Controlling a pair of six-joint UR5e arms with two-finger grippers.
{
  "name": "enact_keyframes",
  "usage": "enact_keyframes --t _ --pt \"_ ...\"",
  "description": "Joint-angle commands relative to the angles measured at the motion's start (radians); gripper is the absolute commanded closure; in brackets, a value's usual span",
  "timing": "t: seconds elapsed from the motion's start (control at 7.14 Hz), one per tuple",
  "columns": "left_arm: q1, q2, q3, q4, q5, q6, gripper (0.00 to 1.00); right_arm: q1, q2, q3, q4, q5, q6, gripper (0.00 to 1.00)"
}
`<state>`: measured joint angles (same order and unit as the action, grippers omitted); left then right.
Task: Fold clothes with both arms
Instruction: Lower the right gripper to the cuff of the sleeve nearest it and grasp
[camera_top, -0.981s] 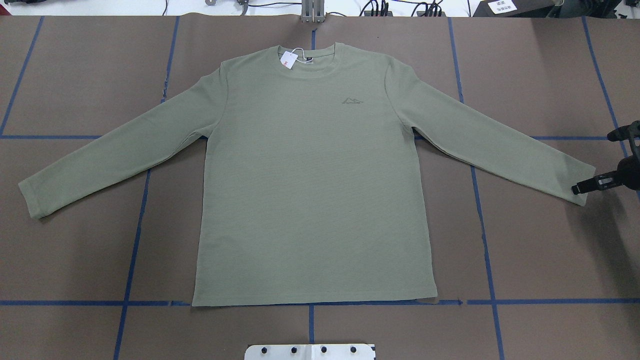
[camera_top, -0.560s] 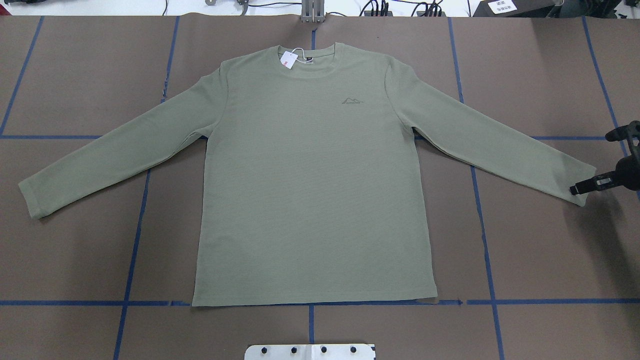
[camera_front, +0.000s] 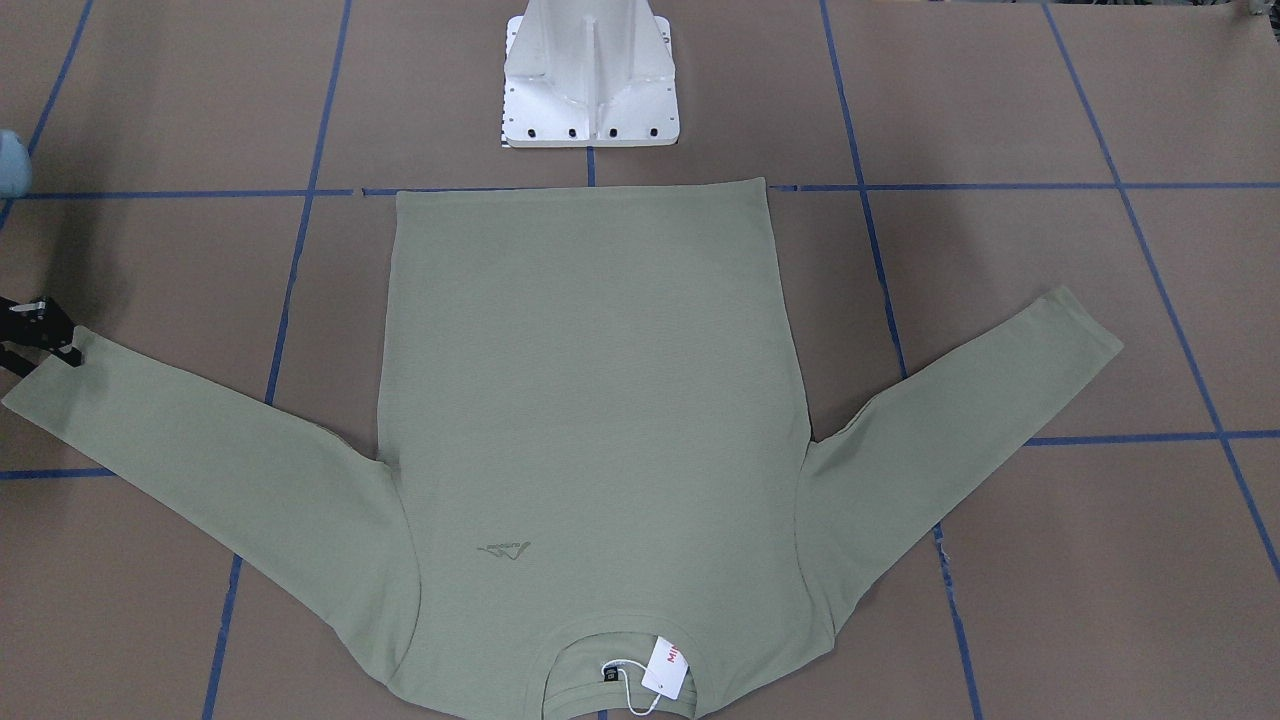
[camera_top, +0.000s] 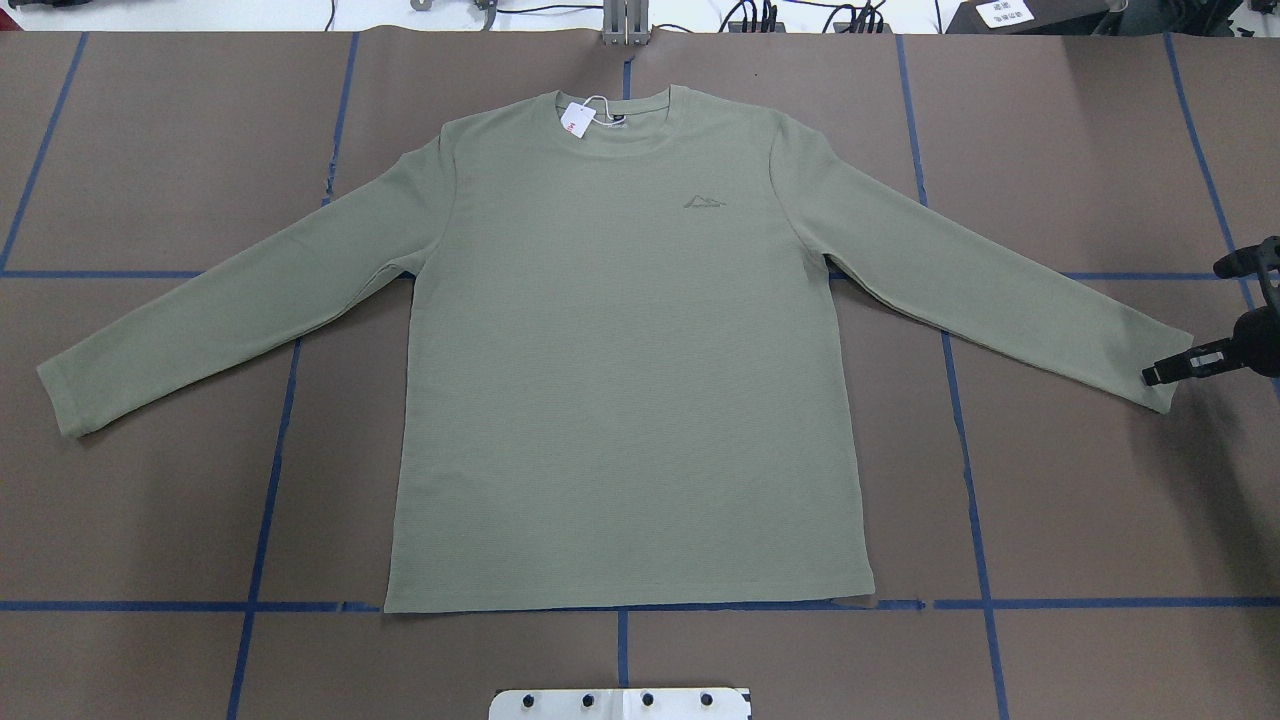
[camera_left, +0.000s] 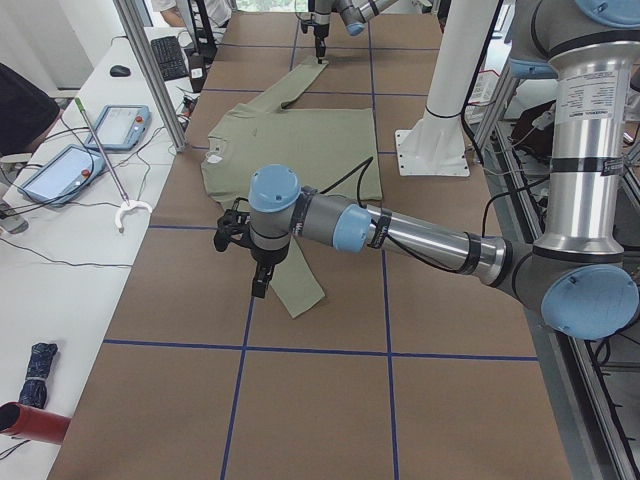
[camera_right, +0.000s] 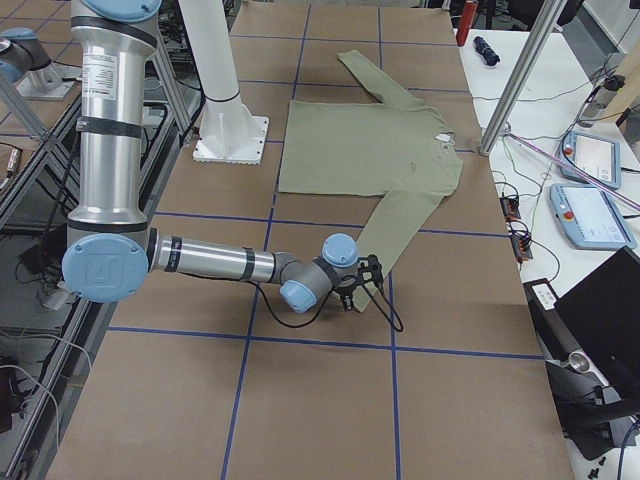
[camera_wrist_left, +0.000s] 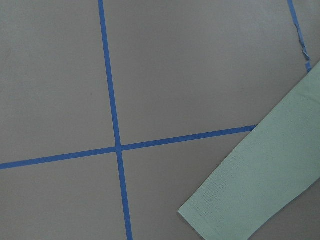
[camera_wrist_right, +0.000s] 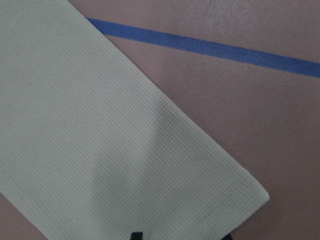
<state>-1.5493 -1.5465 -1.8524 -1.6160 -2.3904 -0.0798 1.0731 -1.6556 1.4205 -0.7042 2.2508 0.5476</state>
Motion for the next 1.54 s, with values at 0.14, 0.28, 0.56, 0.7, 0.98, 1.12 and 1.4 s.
enact_keyframes --t 0.14,0.28,0.56,0.7,0.98,1.12,1.4 --pt "0.000 0.002 0.001 0.001 -0.001 0.002 0.00 0.022 0.002 0.008 -0.006 0.023 0.000 0.95" --pt "0.000 0.002 0.001 0.001 0.000 0.002 0.00 0.024 0.002 0.008 -0.006 0.023 0.000 1.00" --pt "0.000 0.003 0.001 0.001 -0.001 0.002 0.00 0.025 0.000 0.015 -0.006 0.023 0.002 1.00" --pt "0.000 0.002 0.001 0.001 0.000 0.002 0.00 0.025 -0.001 0.014 -0.006 0.021 0.000 1.00" --pt "0.000 0.003 0.001 -0.001 0.000 0.002 0.00 0.025 0.000 0.015 -0.005 0.016 0.002 0.01" --pt "0.000 0.003 0.001 -0.001 -0.001 0.000 0.00 0.024 0.000 0.015 -0.006 0.015 0.002 0.00" --pt "0.000 0.002 0.001 -0.001 -0.001 0.000 0.00 -0.002 -0.001 0.017 -0.039 0.001 0.003 0.00"
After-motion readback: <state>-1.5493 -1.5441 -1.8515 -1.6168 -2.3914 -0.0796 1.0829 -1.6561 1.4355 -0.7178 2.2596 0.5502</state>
